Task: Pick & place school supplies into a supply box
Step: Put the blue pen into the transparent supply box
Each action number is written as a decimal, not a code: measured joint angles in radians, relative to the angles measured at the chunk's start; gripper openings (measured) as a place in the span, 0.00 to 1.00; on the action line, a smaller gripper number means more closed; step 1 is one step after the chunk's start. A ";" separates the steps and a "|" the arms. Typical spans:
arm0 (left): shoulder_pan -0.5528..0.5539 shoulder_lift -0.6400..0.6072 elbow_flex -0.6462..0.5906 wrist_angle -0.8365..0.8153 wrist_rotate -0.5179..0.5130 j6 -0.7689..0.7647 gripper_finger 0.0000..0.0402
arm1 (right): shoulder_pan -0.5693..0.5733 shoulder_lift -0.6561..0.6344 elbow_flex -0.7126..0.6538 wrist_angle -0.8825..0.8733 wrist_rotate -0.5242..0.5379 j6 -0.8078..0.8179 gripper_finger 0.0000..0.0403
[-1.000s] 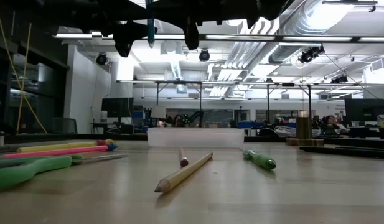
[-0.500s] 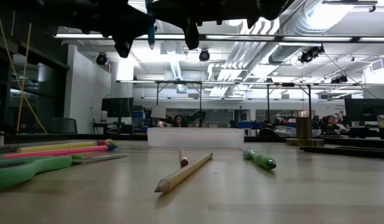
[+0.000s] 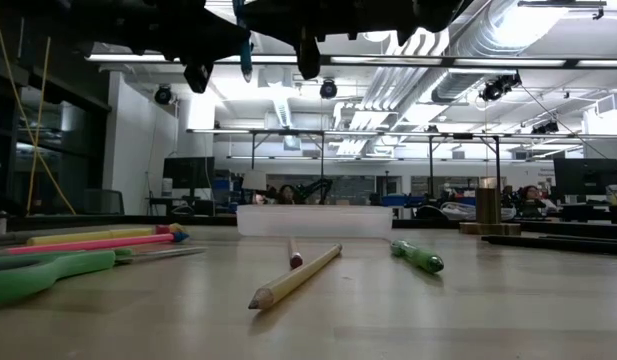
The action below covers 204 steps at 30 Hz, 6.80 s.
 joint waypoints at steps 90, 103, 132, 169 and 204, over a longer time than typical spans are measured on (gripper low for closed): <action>0.016 0.241 0.556 -0.743 -0.261 0.275 0.13 | -0.064 -0.455 0.000 -1.476 0.307 -0.068 0.32; 0.165 0.442 0.719 -0.936 -0.190 0.314 0.13 | -0.064 -0.455 -0.042 -1.563 0.406 -0.067 0.32; 0.235 0.686 0.765 -0.913 -0.062 0.383 0.13 | -0.064 -0.923 -0.589 -1.035 0.417 0.136 0.32; 0.235 1.023 1.087 -1.327 -0.127 0.492 0.13 | -0.064 -1.331 -0.896 -0.654 0.373 0.144 0.32; 0.228 1.050 1.085 -1.256 -0.086 0.464 0.13 | -0.064 -1.331 -0.912 -0.582 0.367 0.154 0.32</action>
